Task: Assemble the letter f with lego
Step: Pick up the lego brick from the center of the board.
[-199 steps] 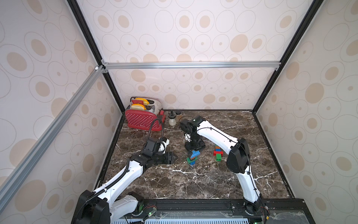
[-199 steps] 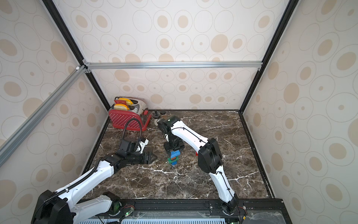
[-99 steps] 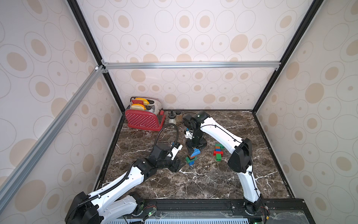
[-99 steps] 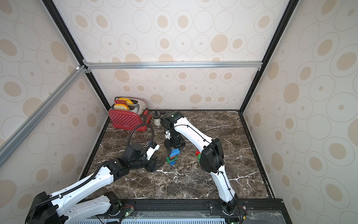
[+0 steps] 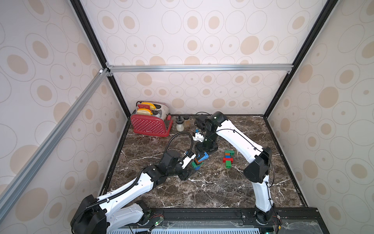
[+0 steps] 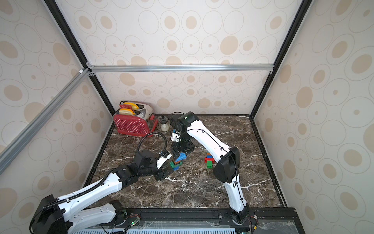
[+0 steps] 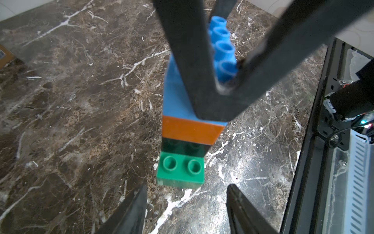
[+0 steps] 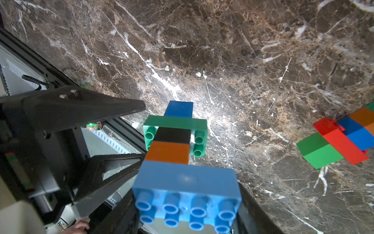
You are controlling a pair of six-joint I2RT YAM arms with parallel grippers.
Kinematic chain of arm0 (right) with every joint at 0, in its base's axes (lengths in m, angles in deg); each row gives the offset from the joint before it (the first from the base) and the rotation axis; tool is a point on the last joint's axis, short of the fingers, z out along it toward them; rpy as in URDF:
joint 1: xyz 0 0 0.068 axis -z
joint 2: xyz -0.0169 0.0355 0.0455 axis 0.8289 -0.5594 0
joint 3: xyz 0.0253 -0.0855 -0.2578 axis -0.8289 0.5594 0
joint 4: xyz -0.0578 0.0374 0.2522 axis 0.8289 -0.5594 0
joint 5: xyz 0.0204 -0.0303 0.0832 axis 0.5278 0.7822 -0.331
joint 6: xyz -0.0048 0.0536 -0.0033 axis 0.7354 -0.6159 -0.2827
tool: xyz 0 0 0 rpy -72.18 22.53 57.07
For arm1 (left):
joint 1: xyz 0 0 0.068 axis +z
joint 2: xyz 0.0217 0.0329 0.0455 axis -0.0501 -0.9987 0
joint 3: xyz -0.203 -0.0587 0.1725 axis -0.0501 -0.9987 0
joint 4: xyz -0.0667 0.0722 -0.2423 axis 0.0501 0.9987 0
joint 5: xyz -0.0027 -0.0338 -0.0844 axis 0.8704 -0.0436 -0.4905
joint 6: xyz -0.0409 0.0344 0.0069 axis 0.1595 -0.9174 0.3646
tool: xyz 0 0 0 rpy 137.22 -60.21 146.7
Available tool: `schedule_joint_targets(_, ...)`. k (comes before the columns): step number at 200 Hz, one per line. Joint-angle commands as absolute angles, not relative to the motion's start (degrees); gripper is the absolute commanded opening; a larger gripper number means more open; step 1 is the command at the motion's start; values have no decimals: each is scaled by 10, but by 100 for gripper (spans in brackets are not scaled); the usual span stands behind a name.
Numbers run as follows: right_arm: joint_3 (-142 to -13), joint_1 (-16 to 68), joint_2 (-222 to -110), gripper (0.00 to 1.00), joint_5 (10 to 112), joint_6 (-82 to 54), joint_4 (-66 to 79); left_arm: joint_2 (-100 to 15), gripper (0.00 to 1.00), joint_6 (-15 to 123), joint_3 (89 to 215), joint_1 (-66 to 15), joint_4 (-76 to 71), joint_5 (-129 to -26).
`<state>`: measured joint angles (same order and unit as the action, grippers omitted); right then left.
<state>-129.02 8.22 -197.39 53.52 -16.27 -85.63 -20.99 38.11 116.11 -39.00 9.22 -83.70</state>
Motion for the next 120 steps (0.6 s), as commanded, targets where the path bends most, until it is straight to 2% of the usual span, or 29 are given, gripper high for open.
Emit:
schedule_joint_targets(1,-1300,85,-1960,52,519,-154,-888,-210,64,343,1160,-396,70,-820)
schedule_joint_targets(120,-1292,88,-1956,52,506,-149,-886,-214,58,330,1168,-396,72,-815)
